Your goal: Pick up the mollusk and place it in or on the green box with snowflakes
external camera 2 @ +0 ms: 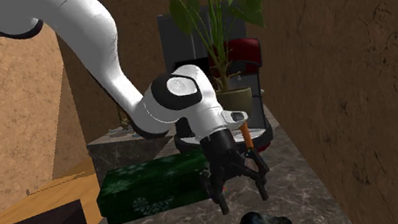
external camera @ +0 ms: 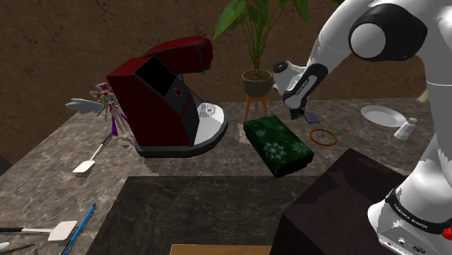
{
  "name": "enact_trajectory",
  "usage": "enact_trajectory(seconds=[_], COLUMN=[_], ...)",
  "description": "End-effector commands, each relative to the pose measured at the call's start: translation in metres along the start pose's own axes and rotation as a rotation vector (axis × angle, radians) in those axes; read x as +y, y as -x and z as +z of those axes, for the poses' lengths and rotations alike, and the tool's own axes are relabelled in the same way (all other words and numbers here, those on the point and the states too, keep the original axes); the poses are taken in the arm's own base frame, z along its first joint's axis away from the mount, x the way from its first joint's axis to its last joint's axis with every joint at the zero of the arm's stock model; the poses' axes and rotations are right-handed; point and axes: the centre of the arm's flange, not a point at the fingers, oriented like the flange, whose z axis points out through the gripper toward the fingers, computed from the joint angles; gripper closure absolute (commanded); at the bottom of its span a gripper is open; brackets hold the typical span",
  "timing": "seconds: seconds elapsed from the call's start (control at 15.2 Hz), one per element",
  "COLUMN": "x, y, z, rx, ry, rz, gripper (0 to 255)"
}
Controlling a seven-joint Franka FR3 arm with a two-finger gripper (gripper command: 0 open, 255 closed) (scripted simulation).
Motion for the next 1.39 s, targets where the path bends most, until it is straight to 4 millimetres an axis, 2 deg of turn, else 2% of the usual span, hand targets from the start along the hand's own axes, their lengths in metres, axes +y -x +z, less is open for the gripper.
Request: enact_trajectory(seconds=[0.0,0.4,0.92,0.99,1.32], x=[-0.01,-0.009,-0.009,-0.009,-0.009], y=[0.0,0.0,0.0,0.0,0.0], z=[0.007,0.036,0.036,0.036,0.036], rx=[-0.003,-0.003,-0.003,-0.003,-0.003], ry=[0.038,0.038,0.038,0.038,0.038], rz=[-0.032,-0.032,-0.032,-0.032,-0.032], gripper=[0,0,0,255,255])
